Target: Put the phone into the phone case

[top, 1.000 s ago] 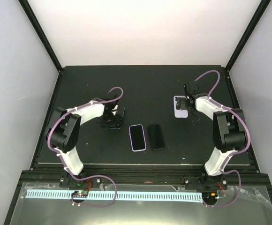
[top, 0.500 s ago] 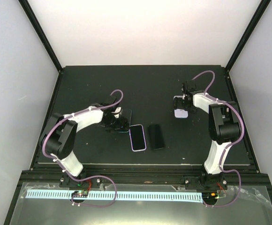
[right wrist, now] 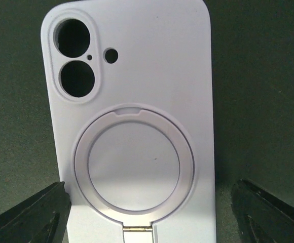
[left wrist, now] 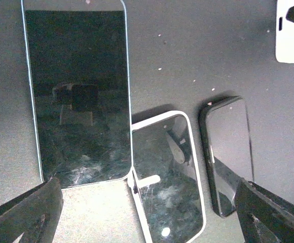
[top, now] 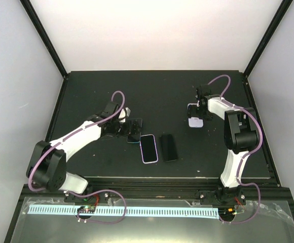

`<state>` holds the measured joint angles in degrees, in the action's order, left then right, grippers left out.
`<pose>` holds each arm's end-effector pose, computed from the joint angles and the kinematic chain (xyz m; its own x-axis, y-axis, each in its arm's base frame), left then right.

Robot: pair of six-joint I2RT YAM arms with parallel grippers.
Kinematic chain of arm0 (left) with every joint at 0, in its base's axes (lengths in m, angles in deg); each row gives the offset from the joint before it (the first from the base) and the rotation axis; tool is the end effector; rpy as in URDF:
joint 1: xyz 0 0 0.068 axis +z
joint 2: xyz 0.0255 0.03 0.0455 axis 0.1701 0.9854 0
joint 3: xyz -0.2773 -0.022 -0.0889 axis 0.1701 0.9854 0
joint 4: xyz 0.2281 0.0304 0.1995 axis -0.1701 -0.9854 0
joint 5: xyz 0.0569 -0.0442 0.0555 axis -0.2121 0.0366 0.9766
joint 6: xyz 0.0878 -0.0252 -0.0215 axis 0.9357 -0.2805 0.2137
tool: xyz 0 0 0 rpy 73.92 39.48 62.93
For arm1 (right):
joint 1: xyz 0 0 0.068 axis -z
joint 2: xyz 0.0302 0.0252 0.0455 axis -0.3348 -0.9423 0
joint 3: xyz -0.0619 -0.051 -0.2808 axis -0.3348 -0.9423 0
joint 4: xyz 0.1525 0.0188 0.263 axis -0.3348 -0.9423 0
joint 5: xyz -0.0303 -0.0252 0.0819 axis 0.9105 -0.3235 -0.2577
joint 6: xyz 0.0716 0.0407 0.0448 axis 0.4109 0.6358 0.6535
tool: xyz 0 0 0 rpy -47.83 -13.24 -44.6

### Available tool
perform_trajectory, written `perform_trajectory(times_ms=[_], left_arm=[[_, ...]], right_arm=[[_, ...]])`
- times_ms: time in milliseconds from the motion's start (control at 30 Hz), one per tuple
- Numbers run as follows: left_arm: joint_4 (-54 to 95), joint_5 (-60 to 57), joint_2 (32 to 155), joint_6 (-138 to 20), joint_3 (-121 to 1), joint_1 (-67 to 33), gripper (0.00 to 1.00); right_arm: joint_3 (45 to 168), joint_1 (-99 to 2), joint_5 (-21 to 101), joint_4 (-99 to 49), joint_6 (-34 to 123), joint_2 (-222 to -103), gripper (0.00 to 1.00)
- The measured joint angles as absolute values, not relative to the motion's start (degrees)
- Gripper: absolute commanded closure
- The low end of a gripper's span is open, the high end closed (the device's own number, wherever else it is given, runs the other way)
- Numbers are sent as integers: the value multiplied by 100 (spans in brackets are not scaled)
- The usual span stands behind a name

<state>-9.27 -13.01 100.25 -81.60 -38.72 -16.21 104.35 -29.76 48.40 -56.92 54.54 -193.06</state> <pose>0.2941 -0.1753 0.1657 -0.9540 -0.1155 -0.2768 0.0514 0.8464 -0.5301 0.4357 0.0770 0.0968 -0.9377 0.1286 -0.3227 0.1076 0.9908 0.0823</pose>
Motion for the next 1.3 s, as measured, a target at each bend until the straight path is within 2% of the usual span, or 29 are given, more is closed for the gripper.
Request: perform_trajectory(times_ms=[467,600,767,1067,1300], left_arm=[[-894,-1336,9059,-8158,-3538,-1378,1],[-889,-1382,8862,-8145,-3505,-1247,1],[-881,-1526,8832,-8081,-3479,-1125,1],[-693,-2084,8333,-8108,-3170,-1100,9],[173,-2840,7645,-8619,-2969,-1100,14]], right_arm=[[10881,-3186,5032,-6269,5425,-19649,14],[10922,-3186,5082,-6352,5410,-19678,20],[10822,-3234,5091,-6324,5414,-19595,23],[10018,-3544,4457,-6168,5401,-18076,25],[9392,-4077,3148,-5497,5451,-16891,25]])
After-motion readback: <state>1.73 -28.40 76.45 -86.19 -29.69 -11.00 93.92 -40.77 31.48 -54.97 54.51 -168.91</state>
